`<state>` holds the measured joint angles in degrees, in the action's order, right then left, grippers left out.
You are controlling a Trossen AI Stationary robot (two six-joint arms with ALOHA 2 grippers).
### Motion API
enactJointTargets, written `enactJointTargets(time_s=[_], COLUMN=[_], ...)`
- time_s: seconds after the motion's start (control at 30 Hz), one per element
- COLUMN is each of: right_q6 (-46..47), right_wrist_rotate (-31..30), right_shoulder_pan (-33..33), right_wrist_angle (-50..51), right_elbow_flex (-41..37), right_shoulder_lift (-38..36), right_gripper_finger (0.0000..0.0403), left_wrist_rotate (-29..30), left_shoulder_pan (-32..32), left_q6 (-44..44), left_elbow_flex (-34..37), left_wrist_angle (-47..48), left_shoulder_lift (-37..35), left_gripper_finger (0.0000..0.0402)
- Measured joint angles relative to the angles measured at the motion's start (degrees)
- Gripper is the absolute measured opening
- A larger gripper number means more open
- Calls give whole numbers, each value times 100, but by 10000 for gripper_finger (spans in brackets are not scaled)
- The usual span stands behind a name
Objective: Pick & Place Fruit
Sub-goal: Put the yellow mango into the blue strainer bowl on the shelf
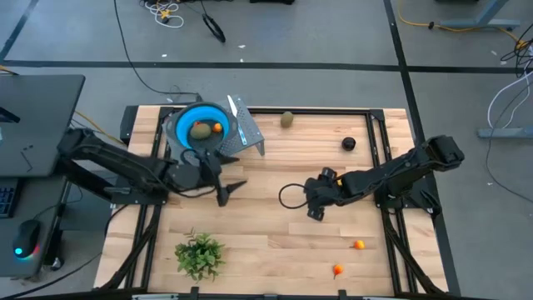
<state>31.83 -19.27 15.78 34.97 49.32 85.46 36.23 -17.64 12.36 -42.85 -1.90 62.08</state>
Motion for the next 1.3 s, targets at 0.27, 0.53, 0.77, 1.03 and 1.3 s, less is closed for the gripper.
enactJointTargets(time_s=[0.27, 0.53, 0.77, 1.03, 1.3], right_q6=[397, 1638, 2057, 2188, 1918], right_wrist_rotate=[77, -86, 287, 300, 288], right_shoulder_pan=[5, 12, 12, 12, 5], right_wrist_angle=[1562, 3221, 3255, 3021, 1714], right_elbow_flex=[-2, -1, -336, -876, -1422], right_shoulder_lift=[-376, -697, -694, -694, -694], right_gripper_finger=[304, 302, 302, 302, 302], left_wrist_rotate=[13, 61, -27, -89, -94], left_shoulder_pan=[-423, -541, -557, -559, -559], left_q6=[-111, -303, -361, -292, -275], left_elbow_flex=[-2, 0, -2, -2, -2], left_wrist_angle=[-620, -873, -1235, -1222, -1217], left_shoulder_lift=[919, 1733, 1870, 1867, 1867], left_gripper_finger=[377, 377, 377, 377, 377])
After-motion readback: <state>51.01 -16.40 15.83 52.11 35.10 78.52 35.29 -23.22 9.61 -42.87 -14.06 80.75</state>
